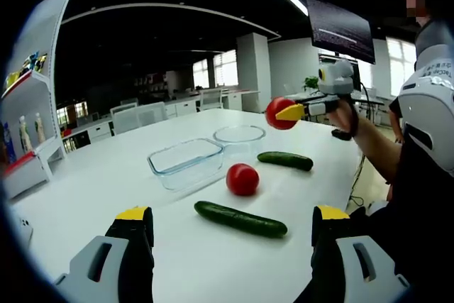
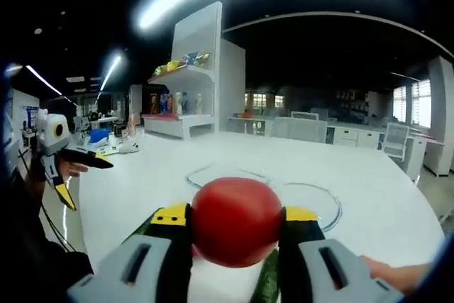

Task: Sort the scattered tomatoes and cucumbers on the table and place them into their respective storage containers

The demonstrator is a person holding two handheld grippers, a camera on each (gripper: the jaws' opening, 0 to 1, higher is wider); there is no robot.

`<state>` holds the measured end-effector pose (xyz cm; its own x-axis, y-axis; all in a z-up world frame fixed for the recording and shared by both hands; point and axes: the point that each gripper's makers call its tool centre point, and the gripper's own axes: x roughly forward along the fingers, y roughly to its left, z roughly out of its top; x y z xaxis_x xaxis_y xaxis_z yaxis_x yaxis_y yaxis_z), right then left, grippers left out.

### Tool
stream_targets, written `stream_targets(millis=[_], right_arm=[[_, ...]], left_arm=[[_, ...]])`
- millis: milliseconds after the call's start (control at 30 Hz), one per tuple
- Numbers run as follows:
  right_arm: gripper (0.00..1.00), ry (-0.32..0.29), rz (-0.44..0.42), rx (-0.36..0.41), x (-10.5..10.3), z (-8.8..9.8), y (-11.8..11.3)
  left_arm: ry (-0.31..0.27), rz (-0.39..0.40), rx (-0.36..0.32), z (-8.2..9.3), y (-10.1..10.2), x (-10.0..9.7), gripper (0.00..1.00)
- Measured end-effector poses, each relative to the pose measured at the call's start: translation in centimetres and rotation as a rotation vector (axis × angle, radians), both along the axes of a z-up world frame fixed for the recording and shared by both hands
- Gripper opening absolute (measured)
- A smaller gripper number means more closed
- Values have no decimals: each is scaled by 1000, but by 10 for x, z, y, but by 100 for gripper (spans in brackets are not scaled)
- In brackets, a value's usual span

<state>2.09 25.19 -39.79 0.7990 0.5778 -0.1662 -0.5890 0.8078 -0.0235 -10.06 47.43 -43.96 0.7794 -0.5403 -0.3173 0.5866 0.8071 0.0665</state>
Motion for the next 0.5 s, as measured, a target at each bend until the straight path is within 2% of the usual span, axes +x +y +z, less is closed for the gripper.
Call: stream_targets(millis=[333,500], right_arm=[[42,-48,-16,6,24,31,-3],[42,-58,-38,11,41,38,-6]], left_arm=[[2,3,2,0,0,1,92],[-2,7,0,1,1,1,92]])
